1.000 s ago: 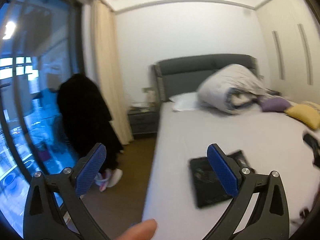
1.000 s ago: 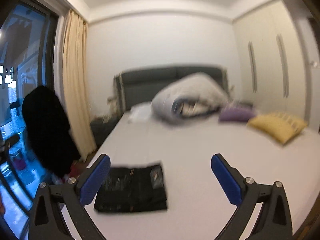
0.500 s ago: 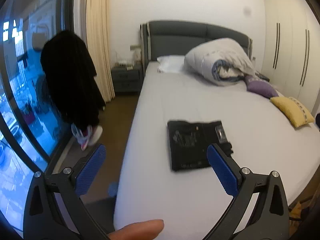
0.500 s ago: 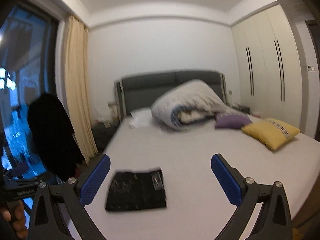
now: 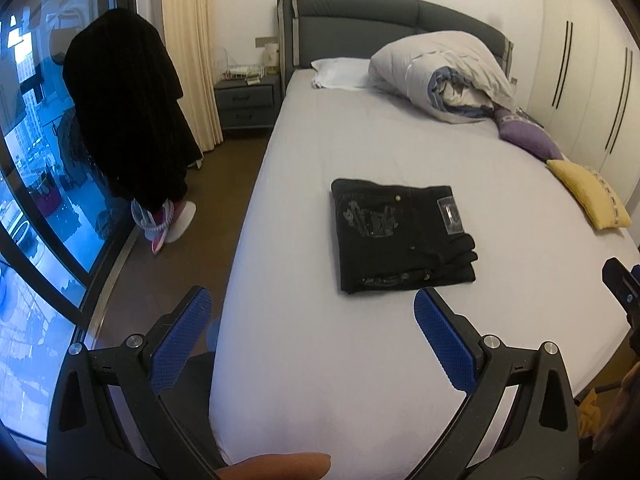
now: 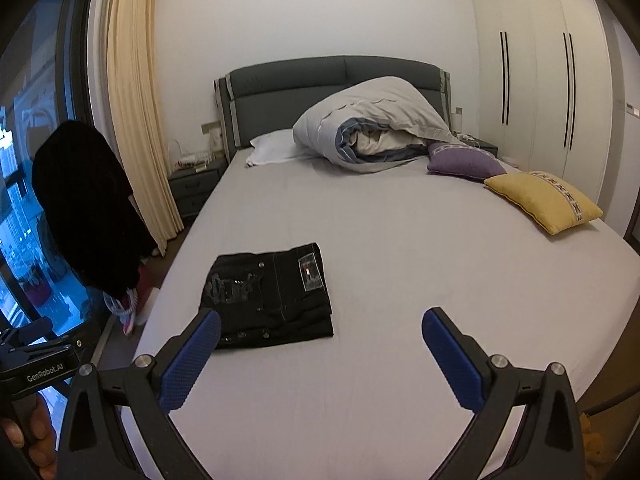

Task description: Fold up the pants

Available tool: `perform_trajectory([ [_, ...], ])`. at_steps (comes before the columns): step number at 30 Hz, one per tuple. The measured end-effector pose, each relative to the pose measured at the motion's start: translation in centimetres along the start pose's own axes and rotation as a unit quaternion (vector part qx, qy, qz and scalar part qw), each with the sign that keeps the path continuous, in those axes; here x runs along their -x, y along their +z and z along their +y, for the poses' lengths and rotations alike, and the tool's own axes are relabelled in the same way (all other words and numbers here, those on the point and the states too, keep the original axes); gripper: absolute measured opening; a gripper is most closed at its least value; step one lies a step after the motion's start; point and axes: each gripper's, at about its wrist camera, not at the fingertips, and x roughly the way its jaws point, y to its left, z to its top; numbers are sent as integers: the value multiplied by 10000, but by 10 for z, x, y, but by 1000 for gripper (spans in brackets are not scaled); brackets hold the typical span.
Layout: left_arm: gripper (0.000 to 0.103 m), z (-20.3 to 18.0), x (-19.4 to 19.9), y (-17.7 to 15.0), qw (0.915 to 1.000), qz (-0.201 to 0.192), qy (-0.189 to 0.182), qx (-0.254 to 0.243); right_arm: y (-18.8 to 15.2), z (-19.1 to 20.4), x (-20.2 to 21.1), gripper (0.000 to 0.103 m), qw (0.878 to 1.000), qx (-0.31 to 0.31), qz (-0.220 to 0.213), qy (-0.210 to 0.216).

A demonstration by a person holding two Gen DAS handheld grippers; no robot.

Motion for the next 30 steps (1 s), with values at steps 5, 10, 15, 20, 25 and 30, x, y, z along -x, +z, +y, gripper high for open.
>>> perform_trajectory([
  [5,103,-2,-20,-2,9998,177,-23,-34,-6,9,-9,103,9998,104,174,-7],
  [10,103,-4,-32,-8,9995,312,-55,-60,-9,14,-16,103,9992,169,365,1],
  [15,103,-5,-43,-14,9990,433,-61,-63,-15,20,-24,103,9982,239,552,6],
  [20,103,-4,-48,-19,9986,511,-71,-70,-18,25,-28,103,9972,328,670,22],
  [25,103,-5,-53,-22,9983,575,-75,-74,-22,31,-31,103,9963,406,762,49],
  [30,103,-5,-58,-23,9980,615,-85,-69,-25,34,-34,103,9954,453,841,62],
])
